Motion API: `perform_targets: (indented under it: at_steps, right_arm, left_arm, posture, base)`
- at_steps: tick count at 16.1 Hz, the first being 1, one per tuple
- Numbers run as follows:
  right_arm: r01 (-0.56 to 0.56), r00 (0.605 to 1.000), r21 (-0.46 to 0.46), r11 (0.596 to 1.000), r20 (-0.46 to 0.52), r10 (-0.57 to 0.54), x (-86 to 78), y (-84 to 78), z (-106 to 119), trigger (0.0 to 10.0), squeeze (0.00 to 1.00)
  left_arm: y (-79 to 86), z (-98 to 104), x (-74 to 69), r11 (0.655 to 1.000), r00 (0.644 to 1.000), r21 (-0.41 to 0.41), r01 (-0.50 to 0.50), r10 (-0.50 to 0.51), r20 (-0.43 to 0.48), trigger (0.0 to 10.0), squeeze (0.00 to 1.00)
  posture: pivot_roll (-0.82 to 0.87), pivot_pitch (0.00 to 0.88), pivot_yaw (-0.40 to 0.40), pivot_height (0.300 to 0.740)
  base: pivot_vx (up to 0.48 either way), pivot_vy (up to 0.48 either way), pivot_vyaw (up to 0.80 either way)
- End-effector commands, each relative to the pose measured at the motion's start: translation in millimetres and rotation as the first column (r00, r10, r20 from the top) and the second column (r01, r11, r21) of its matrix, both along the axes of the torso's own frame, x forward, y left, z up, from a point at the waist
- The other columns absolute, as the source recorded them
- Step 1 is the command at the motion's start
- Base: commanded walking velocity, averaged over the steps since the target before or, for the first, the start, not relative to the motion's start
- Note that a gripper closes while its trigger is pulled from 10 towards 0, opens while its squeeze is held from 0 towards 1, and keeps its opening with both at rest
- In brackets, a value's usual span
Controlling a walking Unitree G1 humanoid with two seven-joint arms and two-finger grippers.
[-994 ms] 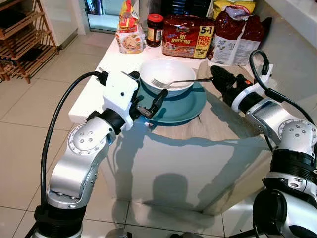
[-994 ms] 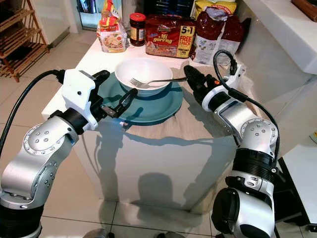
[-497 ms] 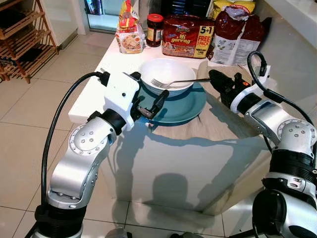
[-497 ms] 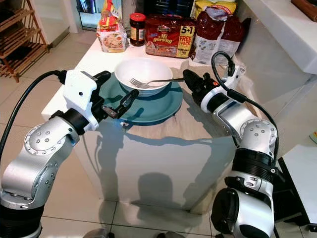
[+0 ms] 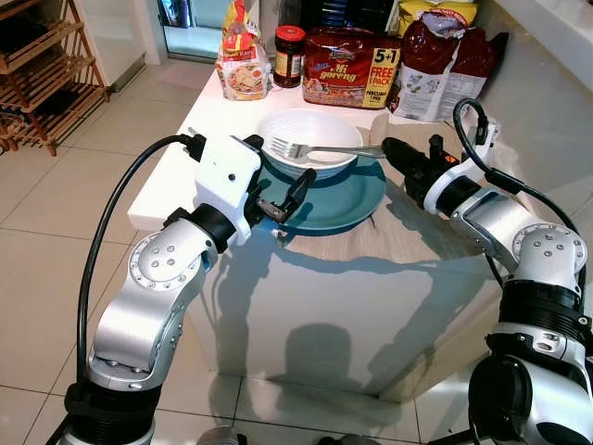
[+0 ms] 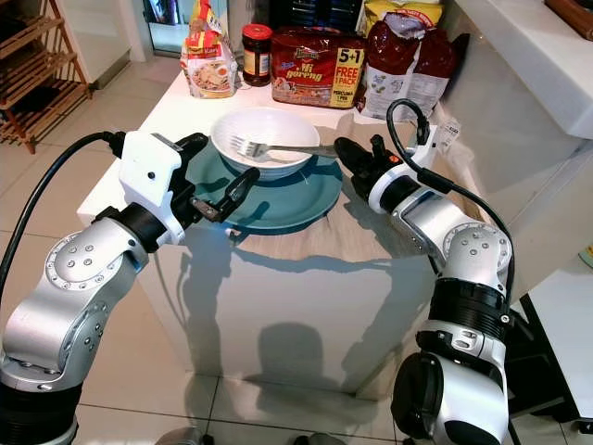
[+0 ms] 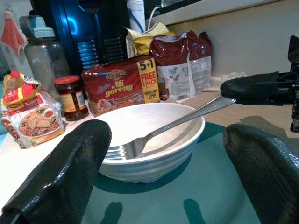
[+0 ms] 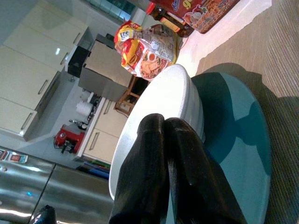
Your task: Setting the table
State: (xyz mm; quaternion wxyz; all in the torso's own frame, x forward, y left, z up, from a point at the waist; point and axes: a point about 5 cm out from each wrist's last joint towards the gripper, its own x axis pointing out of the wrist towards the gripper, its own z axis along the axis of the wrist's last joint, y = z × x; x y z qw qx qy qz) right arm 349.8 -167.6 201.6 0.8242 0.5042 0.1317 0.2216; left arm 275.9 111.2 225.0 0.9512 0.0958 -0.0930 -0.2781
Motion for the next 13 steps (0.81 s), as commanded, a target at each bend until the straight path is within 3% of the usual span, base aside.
perform_targets:
  at_steps: [1,7,8,11,12,13]
  right_arm:
    - [0.007,1.0,0.013,1.0,0.002,-0.007,-2.3,-4.4,0,0.0,0.0]
    - [0.048,0.998,0.109,0.993,0.031,-0.051,-9.7,-17.1,6,0.0,0.0]
    - [0.069,0.996,0.164,0.984,0.043,-0.077,-12.0,-23.7,9,0.0,0.0]
    - [0.1,0.985,0.205,0.974,0.117,-0.126,-15.7,-29.2,21,0.0,0.0]
    - [0.113,0.98,0.195,0.974,0.142,-0.142,-16.6,-29.3,23,0.0,0.0]
    - [0.138,0.957,0.14,0.981,0.236,-0.168,-20.0,-25.2,33,0.0,0.0]
  left_arm:
    - [-3.7,2,-2.9,1.0,1.0,0.006,0.03,-0.03,0.002,10.0,0.0]
    - [-4.2,4,-1.6,1.0,1.0,-0.001,0.019,-0.019,0.012,10.0,0.0]
    - [-2.0,10,1.8,0.999,0.999,-0.034,-0.011,0.012,0.031,10.0,0.0]
    - [2.7,20,8.5,0.991,0.996,-0.117,-0.068,0.073,0.045,10.0,0.0]
    - [3.6,21,10.1,0.986,0.996,-0.145,-0.081,0.087,0.036,10.0,0.0]
    - [4.5,25,14.8,0.966,0.993,-0.235,-0.111,0.114,-0.002,10.0,0.0]
  posture:
    - [0.1,0.03,-0.065,0.74]
    - [0.1,0.031,-0.063,0.74]
    - [0.09,0.031,-0.06,0.74]
    - [0.09,0.03,-0.058,0.74]
    - [0.09,0.03,-0.058,0.74]
    - [0.09,0.031,-0.059,0.74]
  base:
    - [0.0,0.0,0.0]
    - [0.0,0.0,0.0]
    - [0.0,0.0,0.0]
    - [0.0,0.0,0.0]
    - [0.0,0.0,0.0]
    - [0.0,0.0,0.0]
